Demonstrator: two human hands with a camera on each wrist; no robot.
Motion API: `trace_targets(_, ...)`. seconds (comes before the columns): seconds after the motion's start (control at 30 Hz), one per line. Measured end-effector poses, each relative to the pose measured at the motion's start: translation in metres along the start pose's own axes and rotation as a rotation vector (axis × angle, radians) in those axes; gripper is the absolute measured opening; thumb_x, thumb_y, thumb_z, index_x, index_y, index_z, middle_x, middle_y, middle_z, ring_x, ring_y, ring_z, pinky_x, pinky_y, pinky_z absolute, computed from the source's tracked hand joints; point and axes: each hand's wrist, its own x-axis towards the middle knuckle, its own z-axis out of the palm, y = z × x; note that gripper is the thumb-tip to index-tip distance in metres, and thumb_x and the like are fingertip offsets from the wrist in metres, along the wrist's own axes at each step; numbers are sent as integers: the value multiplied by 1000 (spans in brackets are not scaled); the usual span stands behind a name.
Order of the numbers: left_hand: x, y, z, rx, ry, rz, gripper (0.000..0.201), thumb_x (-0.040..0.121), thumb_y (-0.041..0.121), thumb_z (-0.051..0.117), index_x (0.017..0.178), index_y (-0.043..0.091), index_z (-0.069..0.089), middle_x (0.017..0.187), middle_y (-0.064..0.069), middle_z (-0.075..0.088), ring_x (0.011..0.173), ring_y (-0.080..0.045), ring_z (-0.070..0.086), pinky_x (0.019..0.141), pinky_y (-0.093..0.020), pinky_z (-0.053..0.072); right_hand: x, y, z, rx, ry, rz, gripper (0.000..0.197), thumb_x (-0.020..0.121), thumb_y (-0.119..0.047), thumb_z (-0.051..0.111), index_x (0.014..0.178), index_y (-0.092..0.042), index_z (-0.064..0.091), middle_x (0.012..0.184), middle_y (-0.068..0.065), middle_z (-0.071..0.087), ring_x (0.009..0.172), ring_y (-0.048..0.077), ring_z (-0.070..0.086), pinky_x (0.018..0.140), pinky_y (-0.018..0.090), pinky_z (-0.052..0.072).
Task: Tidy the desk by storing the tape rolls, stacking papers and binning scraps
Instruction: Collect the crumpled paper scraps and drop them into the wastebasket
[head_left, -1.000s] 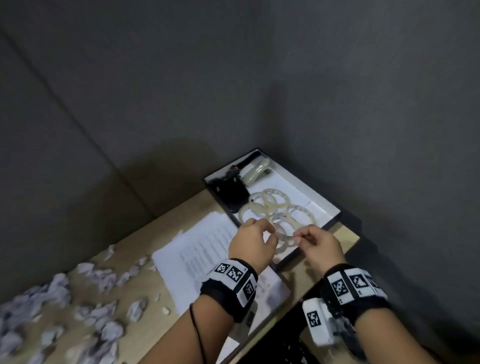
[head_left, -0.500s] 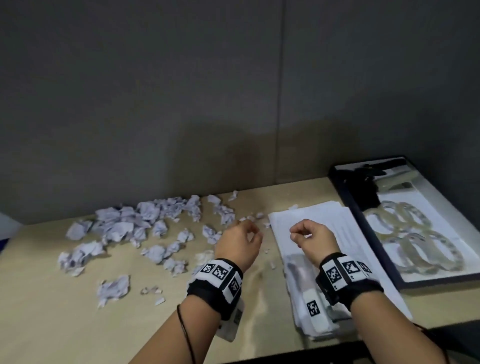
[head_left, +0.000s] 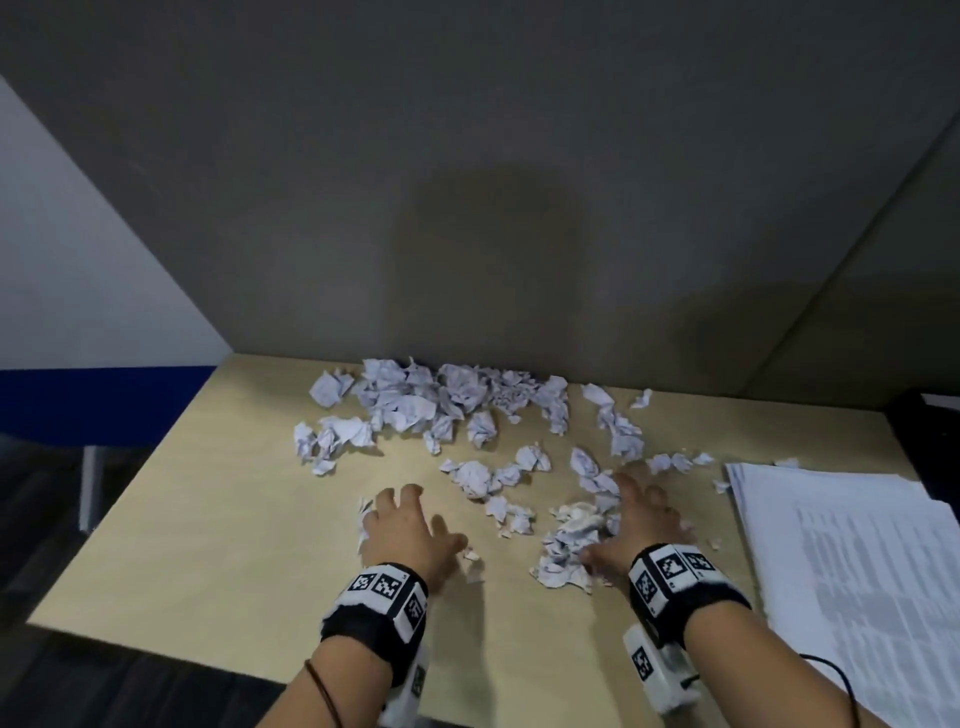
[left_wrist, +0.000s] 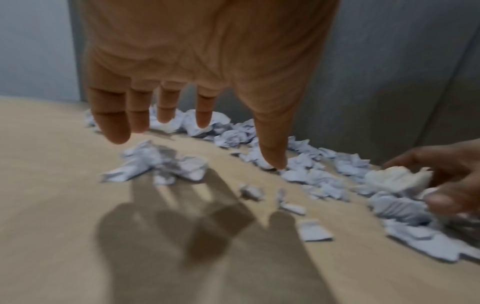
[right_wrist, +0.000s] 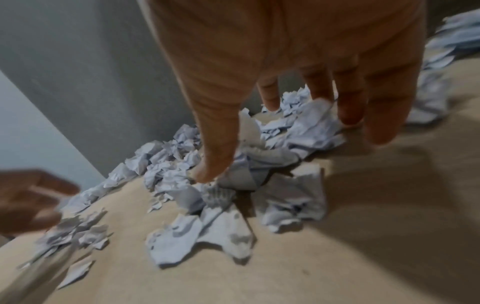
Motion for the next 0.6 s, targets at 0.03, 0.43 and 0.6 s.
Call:
trace_targets(0.03, 4, -10, 0, 19, -17, -60, 85, 66, 58, 73, 134, 26, 34, 139, -6, 32, 124, -31, 38, 96, -43, 44, 5, -4, 2, 0, -21, 13, 120, 52, -53, 84, 147, -33, 14, 145, 10, 24, 132, 33, 33, 105, 38, 37)
trace_targets(0.43, 43, -27, 6, -66, -189, 31, 85, 52, 44, 84, 119, 23, 36, 114, -4, 34, 103, -28, 52, 87, -36, 51, 24, -92, 45, -166, -93, -208, 98, 73, -40, 76, 146, -45, 10, 154, 11, 9, 137, 35, 24, 109, 44, 35)
trace_targets(0.6, 62, -31, 10, -118, -173, 147, 48, 80, 17, 63, 125, 21, 47, 117, -7, 39, 93, -28, 58, 83, -32, 50, 38, -117, 44, -96, -89, -321, 88, 79, -24, 74, 142, -50, 18, 151, 10, 14, 136, 33, 29, 108, 39, 38)
